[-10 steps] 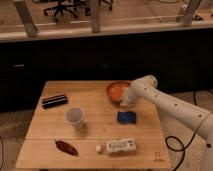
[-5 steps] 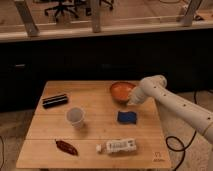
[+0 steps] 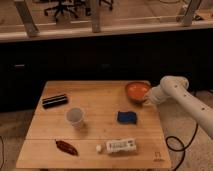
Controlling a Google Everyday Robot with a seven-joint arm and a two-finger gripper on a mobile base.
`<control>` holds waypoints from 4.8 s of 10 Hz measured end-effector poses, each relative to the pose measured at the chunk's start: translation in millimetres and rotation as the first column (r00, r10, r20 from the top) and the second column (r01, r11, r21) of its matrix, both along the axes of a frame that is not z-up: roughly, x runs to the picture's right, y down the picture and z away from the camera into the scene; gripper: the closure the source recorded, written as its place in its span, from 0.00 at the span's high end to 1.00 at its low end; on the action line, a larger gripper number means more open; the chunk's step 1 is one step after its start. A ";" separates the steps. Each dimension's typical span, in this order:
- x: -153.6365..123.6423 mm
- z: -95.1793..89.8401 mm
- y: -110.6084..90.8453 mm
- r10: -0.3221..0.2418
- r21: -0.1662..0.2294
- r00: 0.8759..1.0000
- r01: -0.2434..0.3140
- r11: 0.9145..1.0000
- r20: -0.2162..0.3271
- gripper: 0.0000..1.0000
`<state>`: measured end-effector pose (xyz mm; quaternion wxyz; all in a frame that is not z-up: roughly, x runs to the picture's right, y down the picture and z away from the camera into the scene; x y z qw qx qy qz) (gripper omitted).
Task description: Drag the ceramic bowl in a circle
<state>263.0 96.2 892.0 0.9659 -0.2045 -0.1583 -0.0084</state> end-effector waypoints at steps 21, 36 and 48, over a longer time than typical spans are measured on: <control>-153.9 -3.3 18.1 -0.303 0.063 0.951 0.300 0.952 0.061 0.00; -251.7 -10.9 23.0 -0.471 0.118 0.877 0.459 0.880 0.100 0.00; -239.4 -11.8 11.1 -0.495 0.101 0.861 0.486 0.868 0.117 0.00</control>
